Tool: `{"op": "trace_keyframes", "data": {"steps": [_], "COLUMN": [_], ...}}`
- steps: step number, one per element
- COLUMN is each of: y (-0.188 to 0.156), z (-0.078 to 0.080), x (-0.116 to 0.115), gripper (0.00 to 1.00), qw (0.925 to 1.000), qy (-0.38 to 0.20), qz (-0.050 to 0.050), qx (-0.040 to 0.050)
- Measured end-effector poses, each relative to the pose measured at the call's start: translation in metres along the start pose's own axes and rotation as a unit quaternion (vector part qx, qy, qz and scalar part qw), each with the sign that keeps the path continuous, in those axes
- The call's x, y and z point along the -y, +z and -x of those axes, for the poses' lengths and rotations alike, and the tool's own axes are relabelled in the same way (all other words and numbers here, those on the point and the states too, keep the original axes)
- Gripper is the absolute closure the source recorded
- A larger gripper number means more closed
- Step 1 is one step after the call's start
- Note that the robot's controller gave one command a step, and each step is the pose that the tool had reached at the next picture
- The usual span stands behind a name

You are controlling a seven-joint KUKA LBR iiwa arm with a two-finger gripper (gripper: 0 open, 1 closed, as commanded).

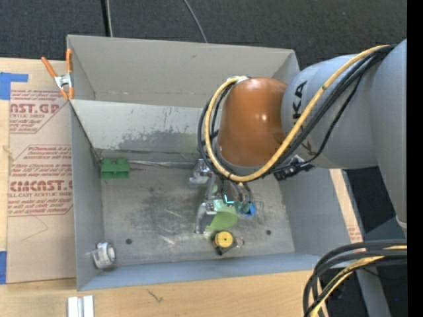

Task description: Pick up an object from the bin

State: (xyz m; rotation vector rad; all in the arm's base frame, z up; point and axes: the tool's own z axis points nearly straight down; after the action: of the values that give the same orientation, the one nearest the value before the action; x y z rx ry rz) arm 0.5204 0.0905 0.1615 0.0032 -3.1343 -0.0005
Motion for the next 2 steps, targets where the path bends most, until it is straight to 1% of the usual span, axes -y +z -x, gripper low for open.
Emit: {"op": "trace_keyframes", "data": {"steps": [1,2], "y": [0.089,0.0852], "z": [0.0116,0.0133], "x": [0.0546,0.0542], "gripper": [0.0,1.0], "qw": [0.995,0.995], "qy": [0.1,0.099], "qz": [0.003,0.003], "qx": [0.0066,0.0089]}}
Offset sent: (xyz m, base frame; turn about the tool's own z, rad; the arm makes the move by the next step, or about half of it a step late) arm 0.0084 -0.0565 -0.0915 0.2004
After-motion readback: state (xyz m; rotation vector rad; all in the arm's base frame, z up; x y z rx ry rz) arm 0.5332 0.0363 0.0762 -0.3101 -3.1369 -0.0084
